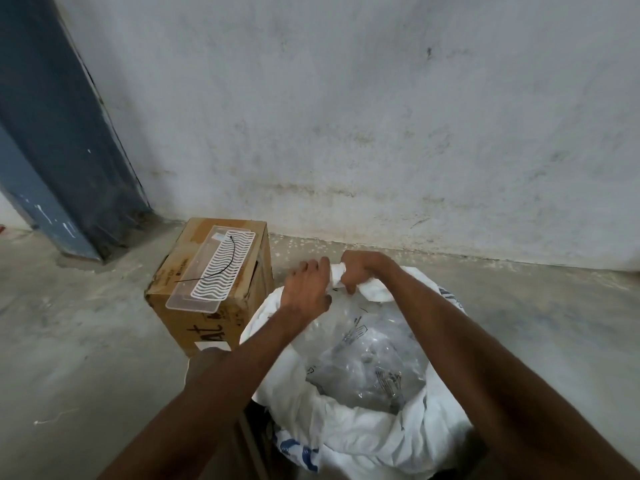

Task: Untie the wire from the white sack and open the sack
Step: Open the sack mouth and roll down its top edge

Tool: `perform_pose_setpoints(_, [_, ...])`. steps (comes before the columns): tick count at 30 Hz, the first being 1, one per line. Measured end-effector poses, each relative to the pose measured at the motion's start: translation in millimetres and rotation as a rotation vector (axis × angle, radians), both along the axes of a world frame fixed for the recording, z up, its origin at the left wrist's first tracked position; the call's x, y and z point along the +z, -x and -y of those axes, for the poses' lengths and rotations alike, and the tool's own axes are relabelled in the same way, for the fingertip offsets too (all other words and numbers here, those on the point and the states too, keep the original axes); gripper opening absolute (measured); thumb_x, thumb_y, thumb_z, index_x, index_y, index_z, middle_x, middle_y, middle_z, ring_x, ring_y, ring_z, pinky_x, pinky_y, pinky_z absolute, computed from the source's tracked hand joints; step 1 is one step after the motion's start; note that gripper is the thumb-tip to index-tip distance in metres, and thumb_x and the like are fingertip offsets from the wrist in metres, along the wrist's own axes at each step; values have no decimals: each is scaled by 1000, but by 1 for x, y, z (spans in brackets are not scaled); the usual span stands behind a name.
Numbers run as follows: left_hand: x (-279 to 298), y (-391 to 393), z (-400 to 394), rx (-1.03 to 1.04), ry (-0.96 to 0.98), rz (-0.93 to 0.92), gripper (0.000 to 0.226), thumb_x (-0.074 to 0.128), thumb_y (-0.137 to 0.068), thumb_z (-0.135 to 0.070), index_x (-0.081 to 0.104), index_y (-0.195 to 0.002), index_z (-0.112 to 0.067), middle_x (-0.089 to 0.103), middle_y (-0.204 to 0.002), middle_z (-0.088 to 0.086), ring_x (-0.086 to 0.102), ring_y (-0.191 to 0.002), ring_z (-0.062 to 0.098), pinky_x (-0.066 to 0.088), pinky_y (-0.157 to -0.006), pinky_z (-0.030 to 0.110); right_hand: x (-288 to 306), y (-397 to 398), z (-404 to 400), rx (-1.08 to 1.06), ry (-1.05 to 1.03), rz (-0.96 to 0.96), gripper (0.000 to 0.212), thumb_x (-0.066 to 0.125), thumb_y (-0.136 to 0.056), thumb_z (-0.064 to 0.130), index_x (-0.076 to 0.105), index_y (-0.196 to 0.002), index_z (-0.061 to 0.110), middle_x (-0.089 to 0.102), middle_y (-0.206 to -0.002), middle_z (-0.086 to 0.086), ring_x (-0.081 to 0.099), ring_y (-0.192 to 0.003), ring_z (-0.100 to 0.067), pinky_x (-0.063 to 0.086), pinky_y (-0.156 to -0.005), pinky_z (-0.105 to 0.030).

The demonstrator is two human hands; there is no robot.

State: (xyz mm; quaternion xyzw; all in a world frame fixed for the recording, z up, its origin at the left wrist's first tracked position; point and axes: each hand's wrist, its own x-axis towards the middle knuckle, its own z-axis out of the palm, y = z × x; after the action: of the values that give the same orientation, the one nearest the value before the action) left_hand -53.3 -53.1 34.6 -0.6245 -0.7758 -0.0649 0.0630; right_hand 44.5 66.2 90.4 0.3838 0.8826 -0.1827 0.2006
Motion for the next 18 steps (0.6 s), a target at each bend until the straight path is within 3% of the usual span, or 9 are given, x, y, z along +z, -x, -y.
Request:
perform_pose_setpoints(2, [10, 3, -11, 57, 97, 82, 44, 71, -79, -33, 58, -119, -20, 69, -109, 4, 67, -98, 26, 50, -78, 34, -11, -5, 3, 3, -83, -102, 37, 84, -66, 14, 74, -102, 10, 72, -93, -5, 66, -81, -22, 47, -61, -25])
perform_pose_setpoints(4, [23, 9, -22, 60, 234, 202, 43, 69, -82, -35, 60, -121, -18, 68, -114, 5, 66, -102, 27, 49, -80, 33, -29, -15, 10, 14, -348, -241, 43, 83, -63, 22, 69, -103, 20, 71, -97, -1, 68, -90, -23, 52, -73, -30])
perform_pose_setpoints(6, [36, 15, -32, 51, 419, 390, 47, 70, -82, -26, 59, -125, -9, 65, -121, 10, 64, -106, 29, 48, -82, 33, -49, -30, 20, 30, -661, -256, 68, 87, -55, 26, 60, -117, 18, 66, -110, -4, 63, -101, -27, 48, -92, -42])
perform_pose_setpoints(8, [47, 22, -39, 13, 605, 475, 50, 74, -81, -20, 62, -126, -3, 63, -126, 14, 62, -103, 30, 47, -82, 32, -60, -43, 31, -44, -764, -247, 73, 88, -55, 21, 56, -120, 13, 62, -113, -6, 61, -103, -28, 45, -97, -43])
perform_pose_setpoints(11, [49, 23, -45, -52, 711, 431, 57, 78, -83, -31, 60, -130, -5, 63, -130, 14, 59, -96, 24, 44, -79, 30, -60, -52, 30, -126, -578, -166, 45, 78, -70, 17, 61, -112, 15, 66, -108, -6, 66, -99, -27, 48, -84, -34])
perform_pose_setpoints(13, [39, 20, -46, -82, 613, 292, 91, 85, -73, -42, 41, -145, -9, 52, -142, 17, 57, -114, 30, 48, -91, 37, -52, -51, 24, -134, -473, -139, 44, 76, -73, 23, 63, -114, 16, 67, -109, -8, 68, -97, -28, 49, -74, -32])
perform_pose_setpoints(15, [19, 9, -40, -156, 427, 112, 116, 91, -62, -40, 20, -150, -16, 35, -149, 19, 44, -129, 40, 44, -101, 50, -42, -47, 15, -135, -371, -133, 51, 74, -76, 27, 57, -122, 13, 65, -115, -10, 67, -102, -30, 48, -74, -34])
perform_pose_setpoints(18, [-8, -13, -32, -223, 213, -10, 98, 87, -63, -30, 28, -140, -16, 47, -131, 13, 51, -117, 35, 47, -94, 47, -27, -39, 2, -164, -142, -48, 60, 75, -78, 20, 50, -131, 6, 61, -125, -14, 63, -110, -32, 50, -79, -35])
